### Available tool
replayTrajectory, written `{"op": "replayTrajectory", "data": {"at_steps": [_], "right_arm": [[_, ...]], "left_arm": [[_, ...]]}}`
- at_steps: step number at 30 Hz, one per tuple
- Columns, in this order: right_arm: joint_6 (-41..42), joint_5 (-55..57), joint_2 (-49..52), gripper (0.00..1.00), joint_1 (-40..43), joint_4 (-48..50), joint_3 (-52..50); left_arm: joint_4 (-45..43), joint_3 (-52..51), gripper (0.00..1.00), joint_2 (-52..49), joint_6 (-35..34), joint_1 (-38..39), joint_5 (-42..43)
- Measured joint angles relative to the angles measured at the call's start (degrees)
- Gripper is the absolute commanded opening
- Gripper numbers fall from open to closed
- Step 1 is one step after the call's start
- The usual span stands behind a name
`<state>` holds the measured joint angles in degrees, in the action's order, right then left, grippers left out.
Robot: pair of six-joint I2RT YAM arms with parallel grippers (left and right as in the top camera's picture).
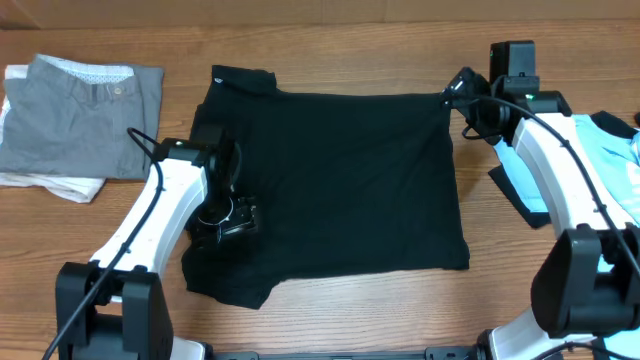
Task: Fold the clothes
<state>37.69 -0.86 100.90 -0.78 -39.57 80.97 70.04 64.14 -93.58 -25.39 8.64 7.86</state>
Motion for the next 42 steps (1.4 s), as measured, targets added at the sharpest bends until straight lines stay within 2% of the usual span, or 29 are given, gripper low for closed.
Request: {"op": "replayTrajectory", "data": {"at_steps": [3, 8, 15, 27, 32, 42], "right_arm": [[0.0, 0.5, -3.5, 1.00, 0.0, -1.6, 0.0], [-0.9, 1.3, -13.7, 1.00, 0.0, -6.1, 0.0], [-2.4, 1.4, -20.8, 1.00, 0.0, -22.1, 0.1], [-2.3, 1.9, -25.7, 1.00, 0.0, -37.3, 0.0], [-2.3, 2.2, -29.1, 1.00, 0.0, -38.9, -2.9], [-2.2, -0.9, -30.1, 1.00, 0.0, -32.2, -15.5]], "left_arm": [[0.0, 0.4, 1.00, 0.0, 0.4, 0.0, 0.4], [1.7, 5.9, 1.00, 0.0, 2.5, 0.0, 2.4], [11.7, 20.7, 1.00, 1.1, 3.3, 0.0, -0.9], [15.8, 21.6, 1.00, 16.7, -1.5, 0.2, -7.5], [15.3, 14.8, 1.00, 22.1, -3.5, 0.4, -7.0], [4.3, -8.2, 0.97, 18.4, -7.7, 0.2, -2.0]]}}
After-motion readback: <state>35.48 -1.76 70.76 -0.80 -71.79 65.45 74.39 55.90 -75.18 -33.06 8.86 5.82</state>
